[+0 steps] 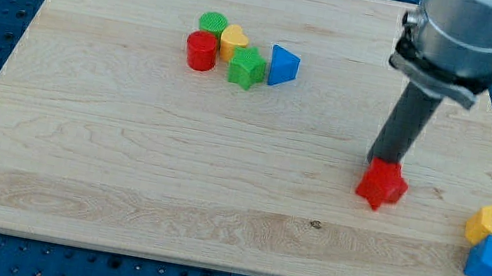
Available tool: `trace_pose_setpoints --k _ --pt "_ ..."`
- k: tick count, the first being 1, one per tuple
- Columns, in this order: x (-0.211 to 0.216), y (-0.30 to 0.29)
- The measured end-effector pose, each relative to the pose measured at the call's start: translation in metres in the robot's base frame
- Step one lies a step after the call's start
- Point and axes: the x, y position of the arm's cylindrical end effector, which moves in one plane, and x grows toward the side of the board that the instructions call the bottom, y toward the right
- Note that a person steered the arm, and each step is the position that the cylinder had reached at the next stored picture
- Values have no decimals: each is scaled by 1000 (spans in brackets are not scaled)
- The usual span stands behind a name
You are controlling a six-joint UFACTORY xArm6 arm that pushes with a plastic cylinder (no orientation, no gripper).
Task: Move red star towards blue cube
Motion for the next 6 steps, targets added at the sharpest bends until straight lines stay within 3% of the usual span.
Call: trace_pose_setpoints --k 1,3,4,6 --pt "17 0" --pt "13 -39" --pt "40 -41" --pt "62 -10"
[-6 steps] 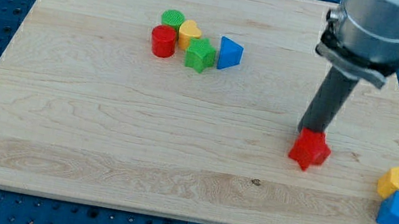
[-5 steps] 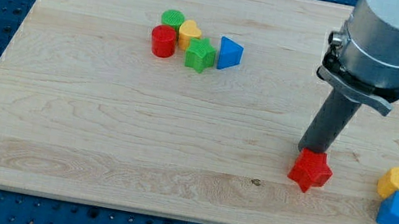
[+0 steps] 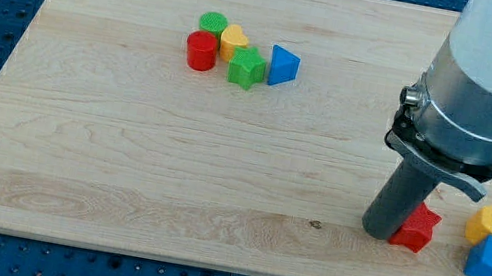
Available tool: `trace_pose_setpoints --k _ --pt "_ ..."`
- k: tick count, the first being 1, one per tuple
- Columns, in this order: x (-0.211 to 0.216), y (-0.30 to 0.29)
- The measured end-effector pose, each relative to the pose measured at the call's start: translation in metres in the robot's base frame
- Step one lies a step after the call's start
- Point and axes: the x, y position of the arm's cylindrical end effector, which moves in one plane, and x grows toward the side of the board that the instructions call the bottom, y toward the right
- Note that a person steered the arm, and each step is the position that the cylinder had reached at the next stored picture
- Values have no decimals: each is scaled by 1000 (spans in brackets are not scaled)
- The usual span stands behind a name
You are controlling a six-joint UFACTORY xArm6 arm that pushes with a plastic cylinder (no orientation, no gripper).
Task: Move red star towards blue cube
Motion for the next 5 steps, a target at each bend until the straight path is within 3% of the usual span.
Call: trace_pose_setpoints --k 2,5 --pt "-51 -38" --pt "-4 37"
